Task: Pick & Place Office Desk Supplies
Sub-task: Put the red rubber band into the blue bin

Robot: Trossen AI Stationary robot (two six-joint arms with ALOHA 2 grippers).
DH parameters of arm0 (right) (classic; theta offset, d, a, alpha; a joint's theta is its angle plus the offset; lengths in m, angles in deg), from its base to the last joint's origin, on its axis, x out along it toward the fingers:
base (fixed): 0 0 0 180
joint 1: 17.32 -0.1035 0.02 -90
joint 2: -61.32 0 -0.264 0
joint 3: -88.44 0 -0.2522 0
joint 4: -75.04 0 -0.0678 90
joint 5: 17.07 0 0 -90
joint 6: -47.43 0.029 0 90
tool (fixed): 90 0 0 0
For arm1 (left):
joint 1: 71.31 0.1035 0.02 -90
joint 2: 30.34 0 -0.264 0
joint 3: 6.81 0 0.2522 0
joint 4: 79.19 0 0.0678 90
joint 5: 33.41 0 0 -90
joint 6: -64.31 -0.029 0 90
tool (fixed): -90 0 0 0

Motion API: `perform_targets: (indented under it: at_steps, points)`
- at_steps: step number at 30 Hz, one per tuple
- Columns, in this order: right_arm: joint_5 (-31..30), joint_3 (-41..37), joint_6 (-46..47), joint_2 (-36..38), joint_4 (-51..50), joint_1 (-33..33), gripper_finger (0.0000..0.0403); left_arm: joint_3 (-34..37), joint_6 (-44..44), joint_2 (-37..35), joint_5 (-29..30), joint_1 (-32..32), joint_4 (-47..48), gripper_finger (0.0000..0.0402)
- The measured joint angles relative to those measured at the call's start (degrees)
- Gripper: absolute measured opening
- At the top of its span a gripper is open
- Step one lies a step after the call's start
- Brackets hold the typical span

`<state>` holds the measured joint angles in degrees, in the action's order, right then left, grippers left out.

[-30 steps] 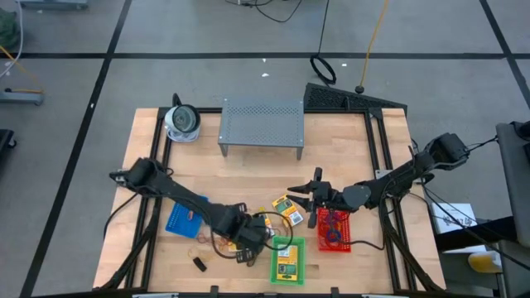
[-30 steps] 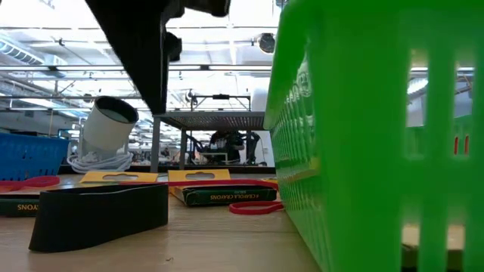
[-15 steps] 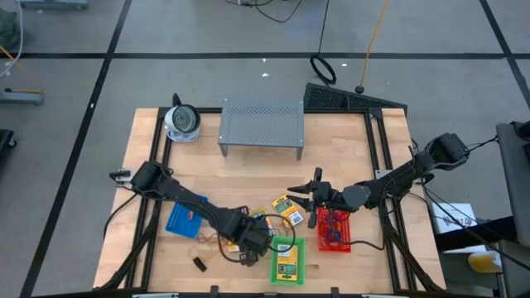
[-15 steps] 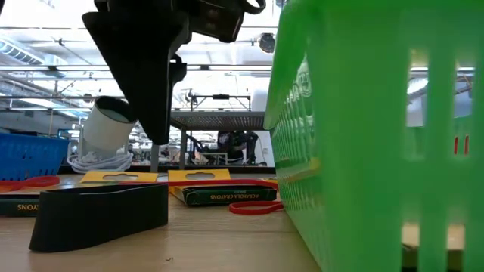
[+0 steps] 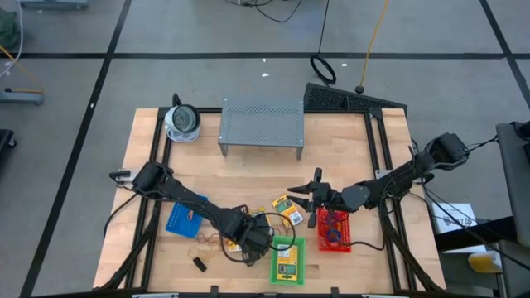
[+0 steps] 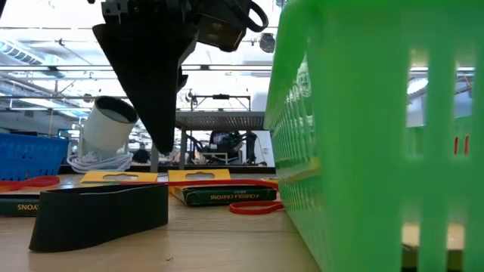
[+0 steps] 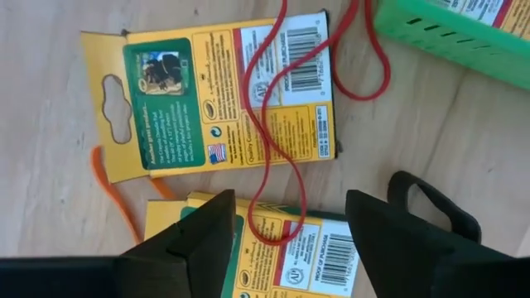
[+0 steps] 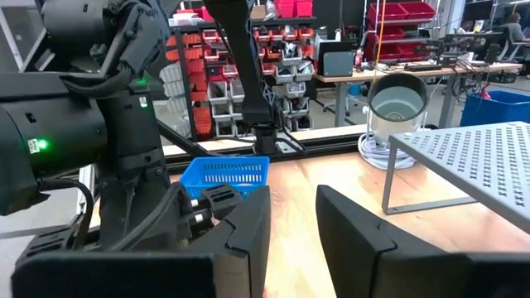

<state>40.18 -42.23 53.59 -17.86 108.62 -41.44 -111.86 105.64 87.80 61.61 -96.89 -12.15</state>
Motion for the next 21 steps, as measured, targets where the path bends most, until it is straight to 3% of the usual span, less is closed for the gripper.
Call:
perform_targets:
  at_steps: [11, 21]
  points:
    - [0.0, 0.0, 0.0, 0.0, -0.47, 0.0, 0.0089, 0.02, 1.8, 0.2, 1.05, 0.02, -0.01, 0.0241]
    - [-0.04, 0.0, 0.0, 0.0, -0.65, 0.0, 0.0089, 0.24, 1.46, 4.59, -0.97, 0.22, -0.88, 0.0241]
